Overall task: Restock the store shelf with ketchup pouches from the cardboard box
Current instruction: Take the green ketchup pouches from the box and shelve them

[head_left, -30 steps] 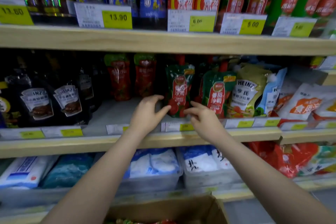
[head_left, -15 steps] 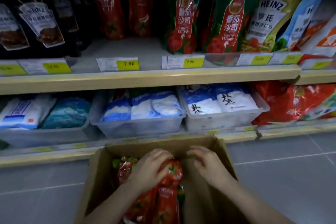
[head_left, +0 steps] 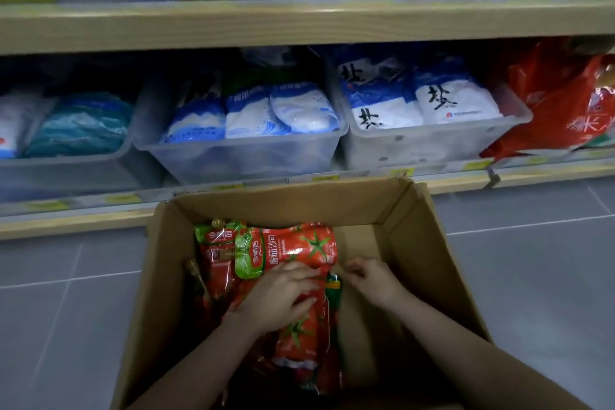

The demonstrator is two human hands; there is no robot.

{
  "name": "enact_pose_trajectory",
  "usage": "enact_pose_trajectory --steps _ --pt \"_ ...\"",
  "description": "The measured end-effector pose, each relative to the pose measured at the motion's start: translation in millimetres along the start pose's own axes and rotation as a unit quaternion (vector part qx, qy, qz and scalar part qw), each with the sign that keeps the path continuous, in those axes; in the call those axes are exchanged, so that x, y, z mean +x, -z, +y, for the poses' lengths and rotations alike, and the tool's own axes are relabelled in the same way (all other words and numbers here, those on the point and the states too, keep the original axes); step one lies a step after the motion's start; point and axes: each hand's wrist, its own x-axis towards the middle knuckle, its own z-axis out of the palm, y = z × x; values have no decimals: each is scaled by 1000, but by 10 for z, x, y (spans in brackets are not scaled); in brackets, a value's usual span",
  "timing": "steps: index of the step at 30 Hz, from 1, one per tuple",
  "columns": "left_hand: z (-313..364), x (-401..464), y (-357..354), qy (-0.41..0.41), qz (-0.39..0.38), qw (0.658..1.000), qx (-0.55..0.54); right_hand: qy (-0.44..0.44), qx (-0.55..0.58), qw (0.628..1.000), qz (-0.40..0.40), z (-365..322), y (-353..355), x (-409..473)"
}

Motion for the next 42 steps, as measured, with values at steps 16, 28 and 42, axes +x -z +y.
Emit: enact_pose_trajectory --steps 16,28,42 --pt "-31 -4 -41 -8 15 1000 -8 -67 72 995 -30 38 -137 55" --pt "77 252 153 -60 46 982 171 -80 63 995 -10 62 -162 -81" --pt "-198 221 277 78 14 986 149 6 95 995 0 -177 -108 -117"
